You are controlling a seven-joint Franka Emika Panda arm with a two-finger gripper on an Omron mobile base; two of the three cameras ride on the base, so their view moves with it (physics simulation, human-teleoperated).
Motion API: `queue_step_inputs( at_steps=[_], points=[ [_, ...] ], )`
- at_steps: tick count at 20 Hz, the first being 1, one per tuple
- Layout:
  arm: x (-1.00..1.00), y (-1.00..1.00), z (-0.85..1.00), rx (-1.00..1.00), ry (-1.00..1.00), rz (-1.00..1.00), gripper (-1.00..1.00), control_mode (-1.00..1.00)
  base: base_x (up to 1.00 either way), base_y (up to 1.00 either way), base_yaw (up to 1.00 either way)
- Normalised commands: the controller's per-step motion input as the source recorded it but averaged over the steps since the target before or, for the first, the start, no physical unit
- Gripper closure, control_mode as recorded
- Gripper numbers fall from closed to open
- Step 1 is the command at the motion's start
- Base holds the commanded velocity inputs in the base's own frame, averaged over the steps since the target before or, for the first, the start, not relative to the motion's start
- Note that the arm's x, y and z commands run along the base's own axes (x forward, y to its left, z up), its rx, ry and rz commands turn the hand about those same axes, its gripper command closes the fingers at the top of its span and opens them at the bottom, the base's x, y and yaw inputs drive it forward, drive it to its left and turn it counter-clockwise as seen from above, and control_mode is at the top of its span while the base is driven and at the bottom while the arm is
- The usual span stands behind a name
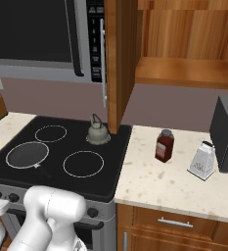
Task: Pick the pan from the cabinet and place it on the stove. Then turn on the stove burner for the pan.
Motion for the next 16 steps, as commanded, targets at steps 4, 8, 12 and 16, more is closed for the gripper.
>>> queue_step_inputs(
  at_steps=[4,8,12,16],
  points=[
    [0.0,0.06,0.0,0.0,0.0,0.0,-1.0,-1.0,0.0,0.0,0.0],
    [0.0,0.01,0.01,0.0,0.0,0.0,-1.0,-1.0,0.0,0.0,0.0],
    [0.0,0.03,0.0,0.0,0.0,0.0,-1.0,-1.0,0.0,0.0,0.0],
    [0.0,0.06,0.0,0.0,0.0,0.0,1.0,-1.0,0.0,0.0,0.0]
  ],
)
